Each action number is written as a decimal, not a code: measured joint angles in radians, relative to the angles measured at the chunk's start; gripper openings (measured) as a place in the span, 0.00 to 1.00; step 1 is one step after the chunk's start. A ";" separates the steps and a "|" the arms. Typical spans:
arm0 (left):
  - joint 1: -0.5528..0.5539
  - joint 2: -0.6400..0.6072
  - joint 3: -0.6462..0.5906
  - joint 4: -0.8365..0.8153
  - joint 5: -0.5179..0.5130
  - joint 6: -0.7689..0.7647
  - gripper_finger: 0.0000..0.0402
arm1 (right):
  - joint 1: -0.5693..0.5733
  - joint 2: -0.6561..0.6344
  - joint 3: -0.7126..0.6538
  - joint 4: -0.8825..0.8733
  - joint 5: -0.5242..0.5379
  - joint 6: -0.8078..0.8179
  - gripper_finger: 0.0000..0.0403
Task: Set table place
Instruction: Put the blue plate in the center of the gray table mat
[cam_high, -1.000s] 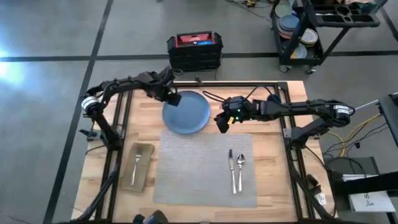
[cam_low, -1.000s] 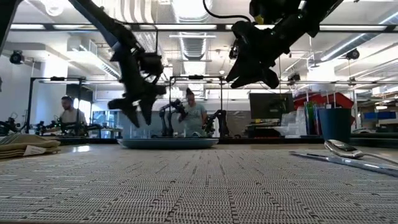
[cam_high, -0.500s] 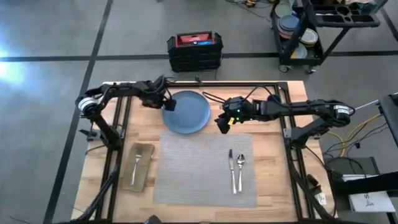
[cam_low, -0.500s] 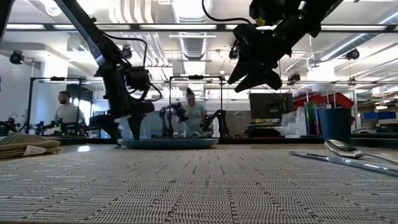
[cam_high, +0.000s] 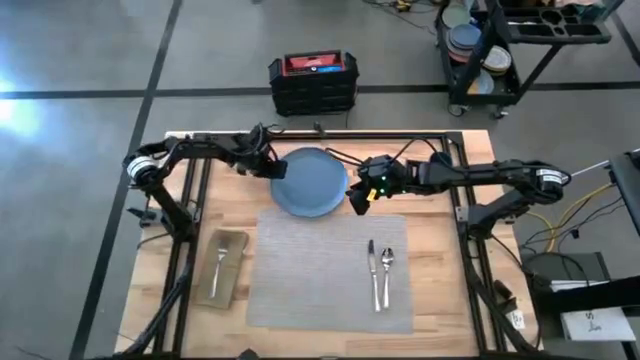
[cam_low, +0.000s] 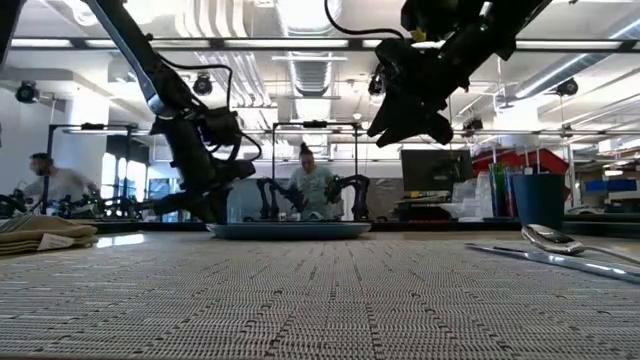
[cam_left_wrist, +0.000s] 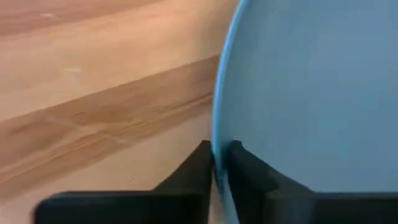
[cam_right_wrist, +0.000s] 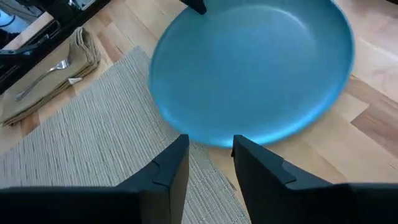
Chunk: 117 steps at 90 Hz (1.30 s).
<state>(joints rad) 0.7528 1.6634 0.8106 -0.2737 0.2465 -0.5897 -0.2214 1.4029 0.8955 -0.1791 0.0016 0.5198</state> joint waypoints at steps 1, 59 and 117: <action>0.000 0.000 -0.002 0.007 0.004 -0.002 0.03 | 0.000 0.000 0.000 0.000 0.000 0.000 0.26; -0.056 -0.324 -0.028 -0.082 0.276 -0.010 0.00 | -0.032 0.000 0.000 -0.003 0.044 0.001 0.20; -0.558 -0.283 -0.158 0.053 0.084 -0.148 0.00 | -0.134 0.000 0.000 -0.010 0.045 -0.020 0.32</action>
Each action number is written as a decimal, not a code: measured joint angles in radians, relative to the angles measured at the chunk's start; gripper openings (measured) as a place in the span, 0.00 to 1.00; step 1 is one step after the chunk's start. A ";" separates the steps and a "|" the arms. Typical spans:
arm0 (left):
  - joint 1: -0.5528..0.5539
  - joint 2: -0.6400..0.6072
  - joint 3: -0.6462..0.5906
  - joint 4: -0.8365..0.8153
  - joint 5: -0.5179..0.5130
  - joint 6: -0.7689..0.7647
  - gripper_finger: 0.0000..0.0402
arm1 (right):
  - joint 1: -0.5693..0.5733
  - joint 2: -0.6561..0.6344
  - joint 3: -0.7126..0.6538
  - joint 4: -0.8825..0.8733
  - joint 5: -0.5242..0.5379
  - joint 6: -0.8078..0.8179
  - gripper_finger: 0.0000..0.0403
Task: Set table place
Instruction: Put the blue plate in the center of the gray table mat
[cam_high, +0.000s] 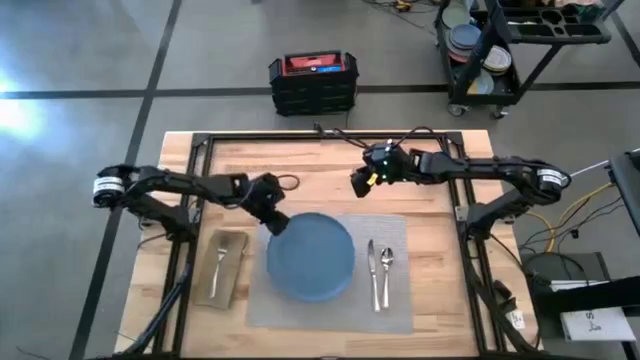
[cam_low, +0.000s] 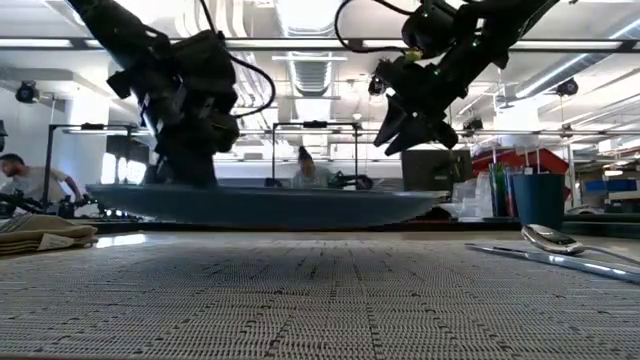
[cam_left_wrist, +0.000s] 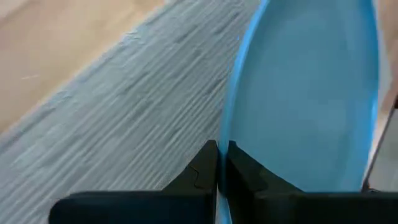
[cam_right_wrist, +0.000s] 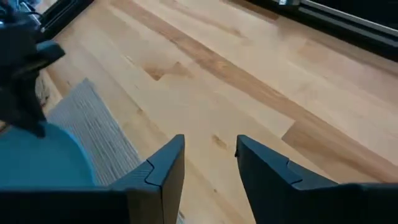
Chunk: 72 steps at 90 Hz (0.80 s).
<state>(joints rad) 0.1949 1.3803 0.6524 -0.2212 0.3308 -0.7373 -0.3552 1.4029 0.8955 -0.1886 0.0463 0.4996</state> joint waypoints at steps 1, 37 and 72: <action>-0.003 0.004 -0.001 0.005 0.000 -0.003 0.00 | -0.001 0.000 0.000 -0.001 0.000 0.000 0.32; -0.065 0.184 0.040 0.188 0.065 -0.038 0.00 | -0.001 0.000 -0.001 -0.052 0.000 -0.003 0.28; -0.065 0.223 0.060 0.188 0.063 -0.020 0.08 | -0.001 0.000 -0.002 -0.064 0.000 -0.013 0.34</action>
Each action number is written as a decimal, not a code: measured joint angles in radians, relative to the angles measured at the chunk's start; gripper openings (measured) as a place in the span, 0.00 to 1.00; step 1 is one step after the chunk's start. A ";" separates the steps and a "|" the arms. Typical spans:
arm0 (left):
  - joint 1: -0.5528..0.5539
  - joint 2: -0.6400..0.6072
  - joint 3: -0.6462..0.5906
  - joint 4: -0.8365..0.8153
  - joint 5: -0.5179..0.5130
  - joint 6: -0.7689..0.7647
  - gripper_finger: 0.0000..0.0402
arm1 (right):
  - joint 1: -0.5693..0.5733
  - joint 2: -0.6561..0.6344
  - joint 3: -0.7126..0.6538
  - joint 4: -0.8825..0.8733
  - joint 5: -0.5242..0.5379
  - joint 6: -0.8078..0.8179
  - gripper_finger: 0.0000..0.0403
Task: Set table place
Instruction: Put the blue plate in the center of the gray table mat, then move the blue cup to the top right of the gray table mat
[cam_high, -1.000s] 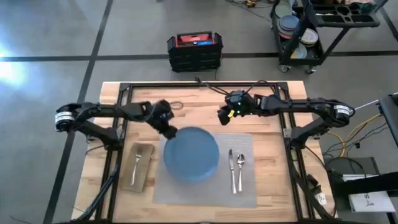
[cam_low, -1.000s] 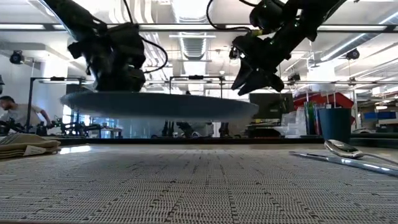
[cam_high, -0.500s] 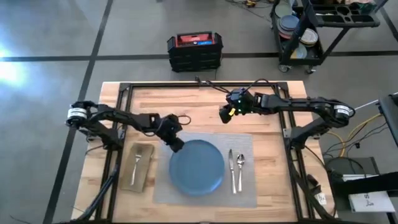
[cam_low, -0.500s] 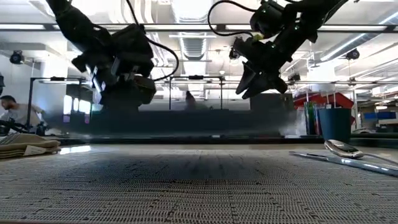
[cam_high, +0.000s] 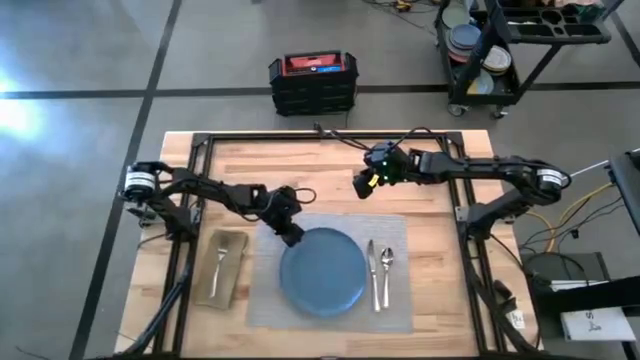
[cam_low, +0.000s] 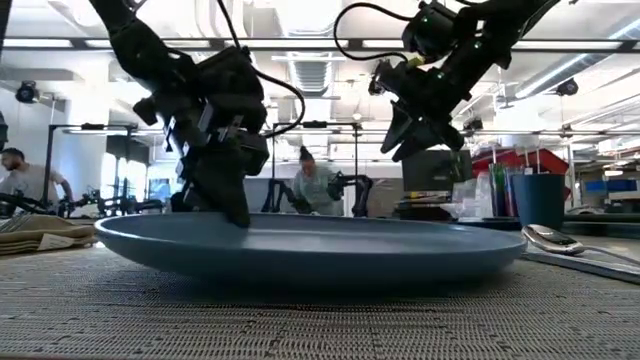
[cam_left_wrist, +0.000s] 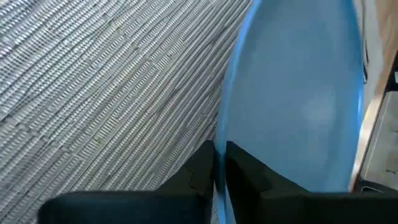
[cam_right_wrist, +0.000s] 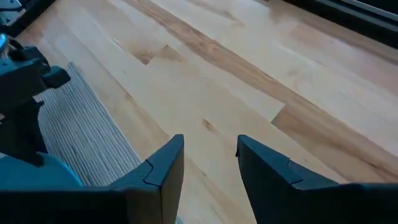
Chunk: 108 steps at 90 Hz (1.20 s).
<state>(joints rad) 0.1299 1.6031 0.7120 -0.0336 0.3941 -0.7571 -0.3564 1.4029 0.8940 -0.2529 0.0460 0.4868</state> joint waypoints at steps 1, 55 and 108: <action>0.000 -0.001 0.000 0.000 0.000 0.003 0.08 | 0.000 0.000 0.000 0.000 0.000 -0.002 0.34; 0.009 -0.063 0.014 -0.010 -0.001 0.050 0.27 | -0.114 -0.024 0.197 -0.720 0.383 -0.255 0.39; 0.009 -0.097 0.014 -0.020 0.001 0.064 0.32 | -0.376 -0.026 0.178 -0.887 0.343 -0.194 0.52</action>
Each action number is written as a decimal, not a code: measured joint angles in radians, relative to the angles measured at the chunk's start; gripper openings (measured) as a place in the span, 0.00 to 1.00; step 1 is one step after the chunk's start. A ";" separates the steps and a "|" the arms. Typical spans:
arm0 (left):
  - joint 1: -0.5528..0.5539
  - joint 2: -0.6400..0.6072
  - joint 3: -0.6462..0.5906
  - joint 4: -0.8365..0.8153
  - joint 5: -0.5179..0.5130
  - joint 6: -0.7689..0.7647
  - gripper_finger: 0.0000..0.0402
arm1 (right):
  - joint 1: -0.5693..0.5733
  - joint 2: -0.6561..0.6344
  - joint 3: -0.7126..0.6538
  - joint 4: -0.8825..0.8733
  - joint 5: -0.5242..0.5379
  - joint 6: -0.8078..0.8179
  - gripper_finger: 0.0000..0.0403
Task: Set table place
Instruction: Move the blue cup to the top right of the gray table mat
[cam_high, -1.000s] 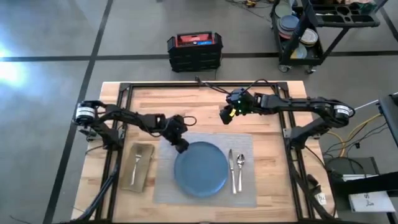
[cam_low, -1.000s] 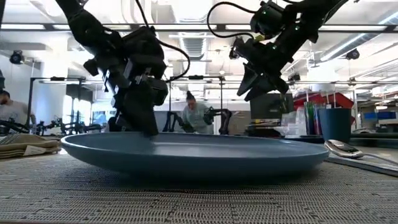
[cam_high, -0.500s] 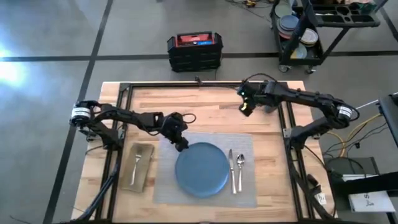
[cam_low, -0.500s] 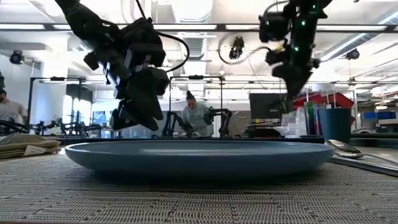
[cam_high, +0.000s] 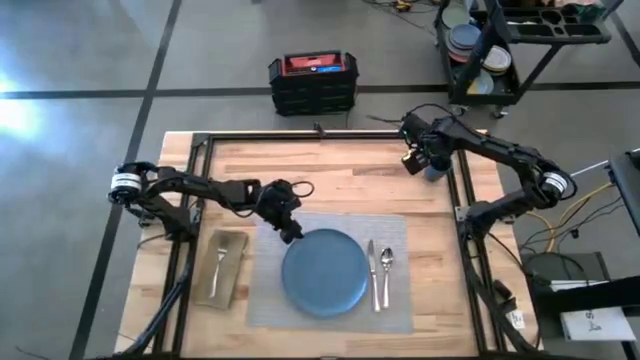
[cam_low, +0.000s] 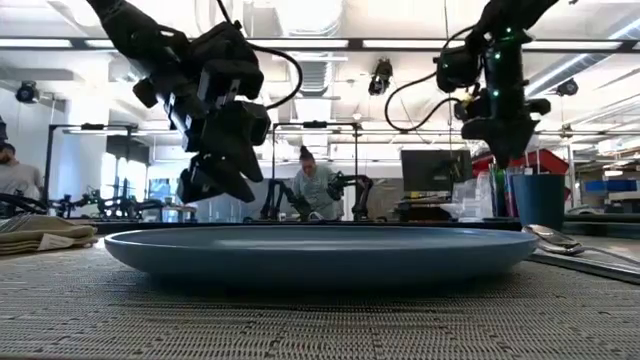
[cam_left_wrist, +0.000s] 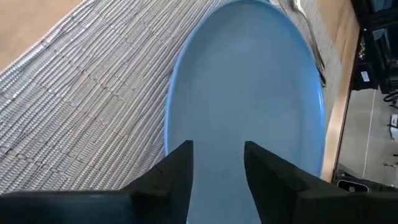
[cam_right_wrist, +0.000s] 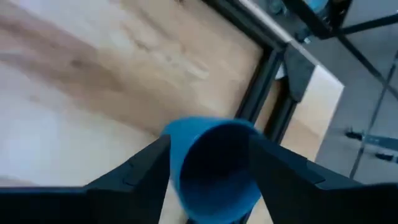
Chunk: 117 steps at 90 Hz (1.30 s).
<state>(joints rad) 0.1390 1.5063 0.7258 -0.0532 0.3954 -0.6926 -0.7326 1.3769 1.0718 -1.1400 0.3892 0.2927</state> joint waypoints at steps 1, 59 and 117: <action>0.000 0.000 0.000 -0.001 0.000 0.001 0.31 | 0.000 0.000 0.000 -0.001 -0.008 0.001 0.52; 0.000 0.000 0.000 -0.008 0.000 0.033 0.26 | -0.027 0.000 -0.296 0.184 -0.181 0.056 0.57; 0.000 0.000 0.000 -0.017 -0.019 0.063 0.28 | 0.218 -0.014 -0.251 0.297 -0.258 0.167 0.00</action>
<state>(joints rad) 0.1394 1.5066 0.7254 -0.0700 0.3762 -0.6292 -0.5151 1.3624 0.8207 -0.8426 0.1317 0.4600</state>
